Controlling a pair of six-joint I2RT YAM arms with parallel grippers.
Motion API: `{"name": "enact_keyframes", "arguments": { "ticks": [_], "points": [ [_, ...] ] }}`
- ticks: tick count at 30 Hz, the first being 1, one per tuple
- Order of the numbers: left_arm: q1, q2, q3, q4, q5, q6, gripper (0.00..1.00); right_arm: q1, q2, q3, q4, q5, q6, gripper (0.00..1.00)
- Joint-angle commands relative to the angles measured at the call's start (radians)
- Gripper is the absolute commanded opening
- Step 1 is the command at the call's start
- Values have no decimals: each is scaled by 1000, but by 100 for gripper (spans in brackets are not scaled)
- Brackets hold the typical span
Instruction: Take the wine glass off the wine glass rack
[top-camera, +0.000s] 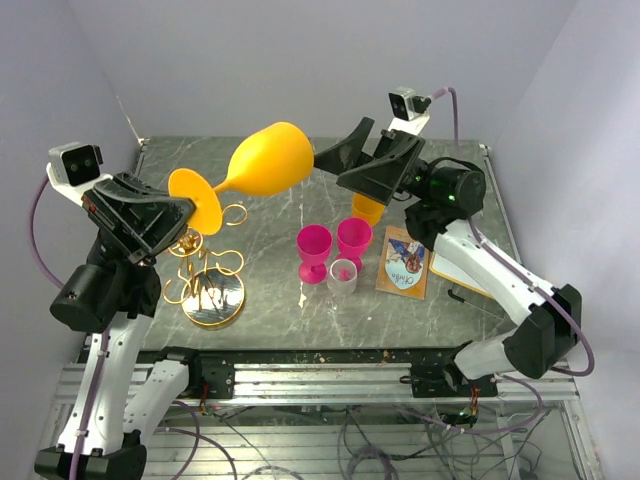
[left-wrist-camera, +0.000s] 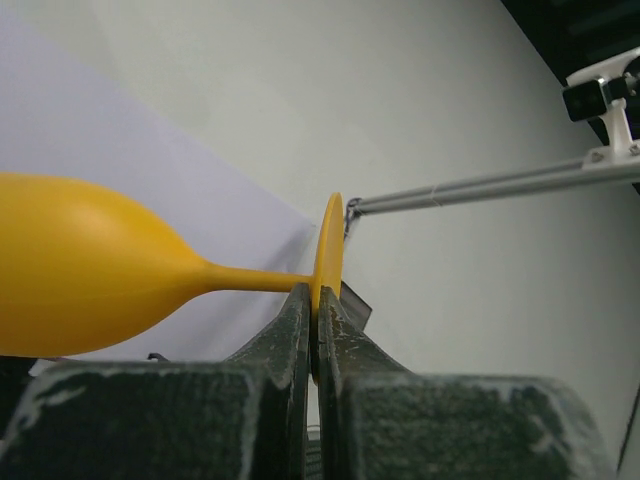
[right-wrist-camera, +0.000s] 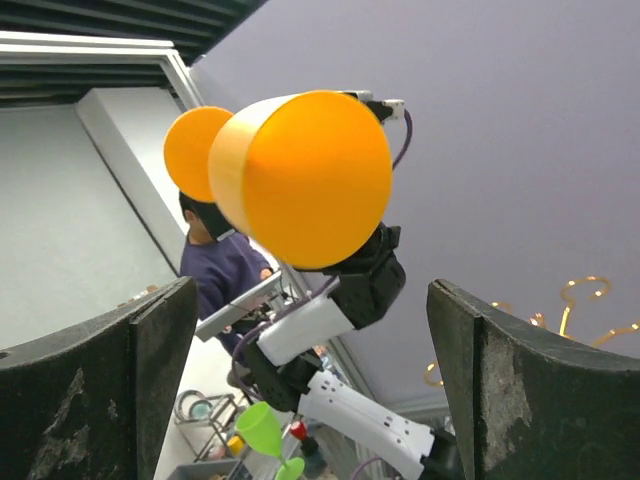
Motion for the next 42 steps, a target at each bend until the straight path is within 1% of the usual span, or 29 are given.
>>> {"name": "enact_keyframes", "arguments": {
  "ticks": [1, 3, 5, 8, 9, 14, 18, 22, 25, 26, 27, 29, 31, 34, 35, 37, 40, 42],
  "points": [
    [-4, 1, -19, 198, 44, -117, 7, 46, 54, 70, 127, 41, 49, 94],
    [-4, 2, -23, 212, 53, -125, 7, 71, 78, 92, 173, 44, 76, 90],
    [-4, 5, -30, 227, 59, -136, 7, 94, 97, 103, 270, 56, 117, 84],
    [-4, 9, -53, 261, 53, -159, 7, 124, 116, 119, 363, 75, 158, 73],
    [-4, 11, -58, 271, 54, -166, 7, 132, 117, 124, 370, 79, 160, 67],
    [-4, 14, -83, 299, 55, -185, 7, 179, 105, 133, 375, 93, 141, 46],
    [-4, 13, -81, 281, 72, -173, 7, 212, 84, 137, 372, 111, 132, 33],
    [-4, 19, -74, 288, 81, -178, 7, 229, 78, 155, 351, 116, 141, 23],
    [-4, 17, -72, 287, 83, -178, 7, 239, 78, 165, 361, 115, 149, 9],
    [-4, 12, -72, 279, 86, -168, 9, 243, 75, 166, 361, 118, 149, 5],
    [-4, 8, -69, 259, 92, -156, 12, 247, 70, 166, 360, 120, 147, 0],
    [-4, -13, -62, 211, 111, -110, 21, 250, 57, 157, 352, 125, 135, 0],
    [-4, -46, -56, 114, 125, -34, 36, 252, 27, 131, 338, 145, 108, 0],
    [-4, -106, -45, -112, 136, 113, 62, 251, -45, 60, 260, 207, 21, 0],
    [-4, -128, -39, -199, 138, 166, 70, 251, -89, 35, 187, 235, -42, 0],
    [-4, -168, -26, -359, 130, 269, 82, 251, -157, -19, 37, 307, -151, 0],
    [-4, -223, -8, -563, 107, 425, 99, 250, -254, -51, -241, 466, -312, 0],
    [-4, -250, 16, -702, 84, 515, 99, 250, -302, -52, -428, 586, -401, 0]
  ]
}}
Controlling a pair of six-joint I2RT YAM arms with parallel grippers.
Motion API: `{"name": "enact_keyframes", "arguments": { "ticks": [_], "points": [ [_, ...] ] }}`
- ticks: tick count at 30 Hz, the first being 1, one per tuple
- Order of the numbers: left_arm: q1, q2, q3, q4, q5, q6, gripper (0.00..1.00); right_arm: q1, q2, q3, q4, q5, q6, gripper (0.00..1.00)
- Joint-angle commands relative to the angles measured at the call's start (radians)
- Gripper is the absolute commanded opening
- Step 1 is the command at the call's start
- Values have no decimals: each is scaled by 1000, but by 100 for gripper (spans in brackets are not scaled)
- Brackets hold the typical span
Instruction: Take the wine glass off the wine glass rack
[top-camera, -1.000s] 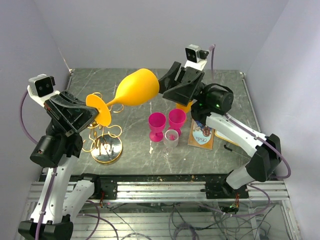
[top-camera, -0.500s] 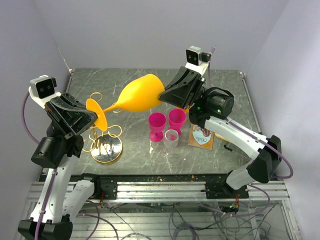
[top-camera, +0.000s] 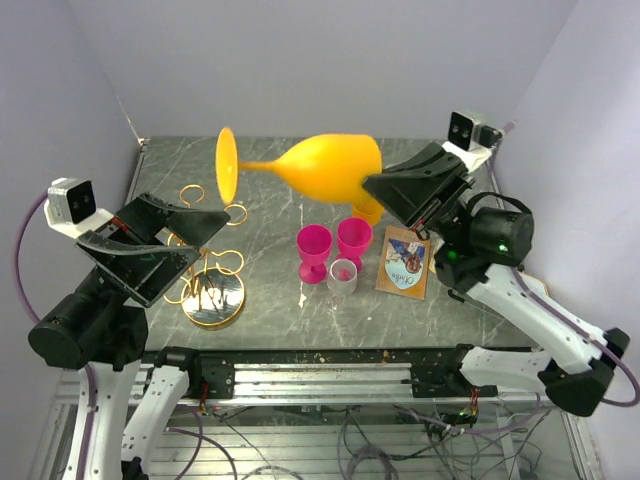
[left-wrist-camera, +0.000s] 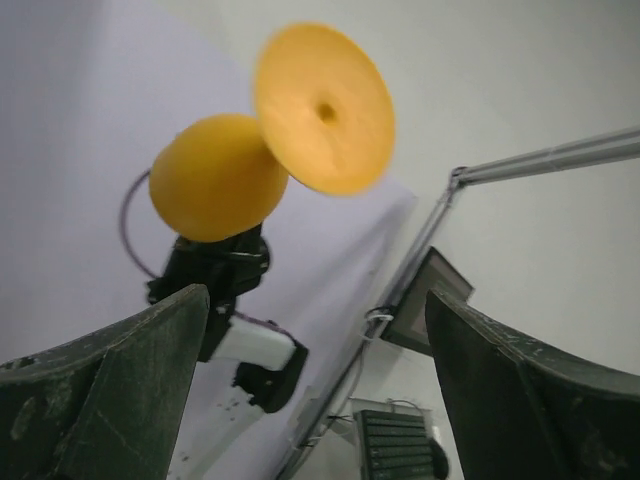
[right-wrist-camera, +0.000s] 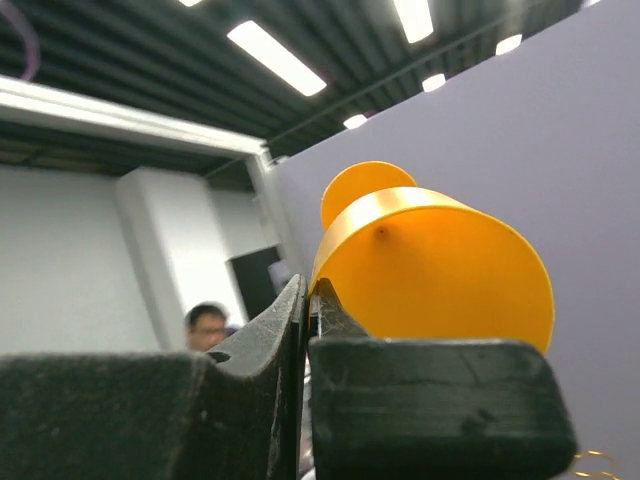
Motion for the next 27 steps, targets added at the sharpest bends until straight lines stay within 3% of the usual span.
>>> {"name": "enact_keyframes", "arguments": {
  "ticks": [1, 6, 13, 22, 27],
  "points": [
    [0, -57, 66, -441, -27, 294, 100, 3, -99, -14, -472, 309, -287, 0],
    [0, -80, 174, -709, -90, 487, 100, 3, -93, 67, -908, 556, -460, 0],
    [0, -53, 318, -938, -137, 684, 100, 2, 156, 354, -1318, 568, -756, 0],
    [0, -46, 389, -1082, -171, 797, 100, 2, 405, 544, -1597, 781, -1001, 0],
    [0, -45, 392, -1111, -179, 825, 99, -7, 508, 602, -1674, 801, -1058, 0]
  ]
}}
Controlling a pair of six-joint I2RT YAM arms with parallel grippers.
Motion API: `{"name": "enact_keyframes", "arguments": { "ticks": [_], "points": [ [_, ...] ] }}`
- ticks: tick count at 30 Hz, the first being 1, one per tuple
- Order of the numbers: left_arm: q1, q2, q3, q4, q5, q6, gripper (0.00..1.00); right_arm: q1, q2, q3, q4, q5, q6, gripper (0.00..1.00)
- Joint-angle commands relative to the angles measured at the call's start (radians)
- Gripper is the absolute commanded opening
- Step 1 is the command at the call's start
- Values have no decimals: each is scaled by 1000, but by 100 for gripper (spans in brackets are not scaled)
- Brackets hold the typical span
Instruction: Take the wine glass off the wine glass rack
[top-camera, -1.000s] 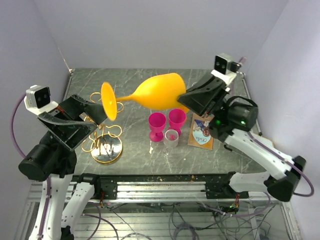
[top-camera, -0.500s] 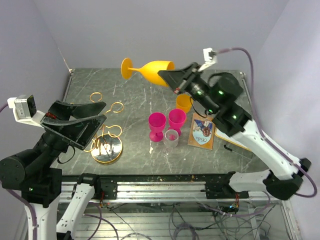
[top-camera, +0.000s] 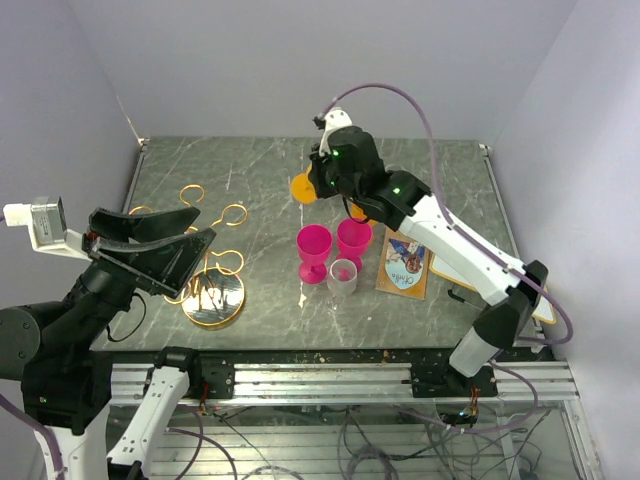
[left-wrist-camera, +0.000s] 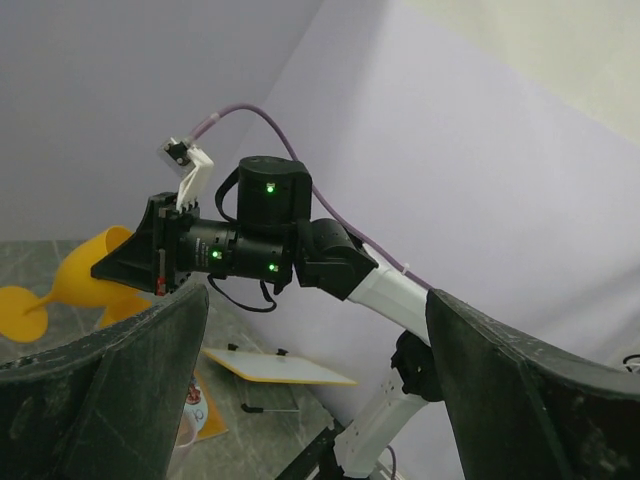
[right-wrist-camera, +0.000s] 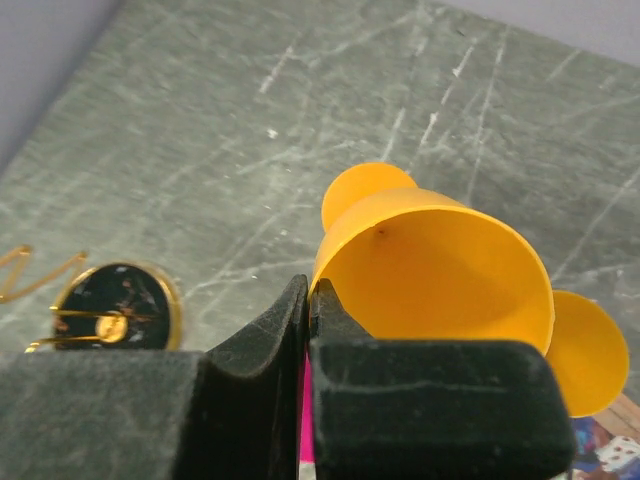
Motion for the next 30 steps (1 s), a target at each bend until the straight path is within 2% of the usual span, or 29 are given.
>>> {"name": "enact_keyframes", "arguments": {
  "ticks": [1, 16, 30],
  "points": [
    [0, 13, 20, -62, -14, 55, 99, -9, 68, 70, -116, 54, -101, 0],
    [0, 17, 52, -133, -23, 110, 99, -32, 327, 186, -243, 6, -116, 0],
    [0, 12, 30, -118, -19, 93, 98, -54, 409, 164, -253, -11, -112, 0]
  ]
}}
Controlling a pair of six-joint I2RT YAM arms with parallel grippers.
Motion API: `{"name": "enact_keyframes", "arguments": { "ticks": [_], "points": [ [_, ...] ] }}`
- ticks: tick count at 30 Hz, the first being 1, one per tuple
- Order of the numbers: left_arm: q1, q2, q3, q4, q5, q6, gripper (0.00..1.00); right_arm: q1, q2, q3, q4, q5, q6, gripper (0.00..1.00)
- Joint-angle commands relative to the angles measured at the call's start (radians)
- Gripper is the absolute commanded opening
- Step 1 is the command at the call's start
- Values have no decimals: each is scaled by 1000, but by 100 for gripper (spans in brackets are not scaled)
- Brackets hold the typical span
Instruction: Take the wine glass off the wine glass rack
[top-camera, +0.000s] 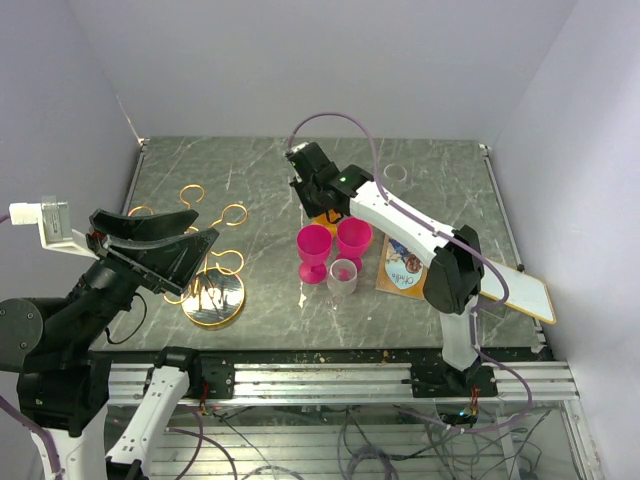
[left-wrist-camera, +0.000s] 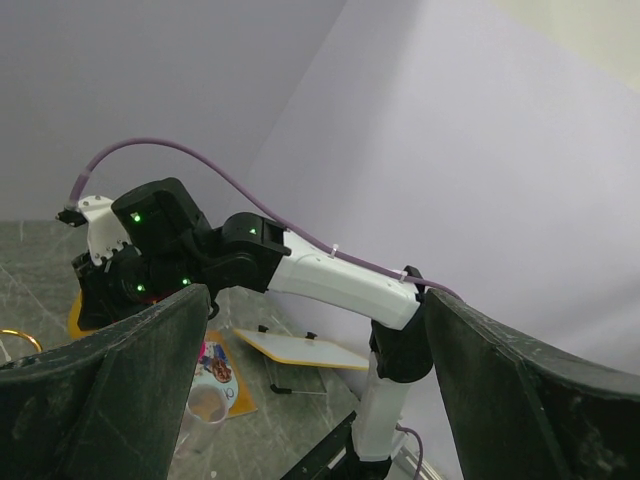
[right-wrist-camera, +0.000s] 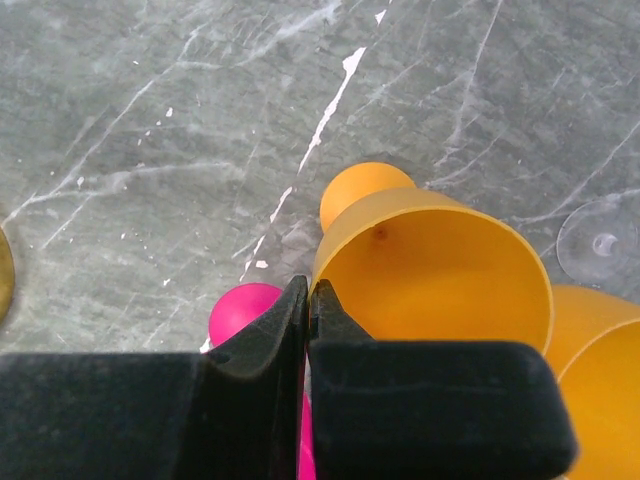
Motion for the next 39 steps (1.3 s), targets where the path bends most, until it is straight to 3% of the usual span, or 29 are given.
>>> {"name": "enact_keyframes", "arguments": {
  "ticks": [1, 10, 16, 21, 27, 33, 39],
  "points": [
    [0, -1, -2, 5, 0, -7, 98, -7, 38, 16, -3, 0, -6, 0],
    [0, -3, -1, 7, -2, -15, 98, -9, 62, 41, -18, 18, -8, 9],
    [0, -3, -4, 11, -3, -20, 98, -9, 49, 91, -58, 19, -5, 28],
    [0, -6, -17, 15, -11, -28, 98, -8, 3, 150, -92, 23, -4, 52],
    [0, -1, 4, -67, -78, -15, 98, -10, -132, 160, -95, 44, -1, 76],
    [0, 14, 75, -231, -229, 30, 100, -15, -386, 25, -32, 43, 7, 99],
    [0, 45, 176, -360, -375, 107, 100, -14, -720, -109, 28, 47, 4, 100]
  ]
}}
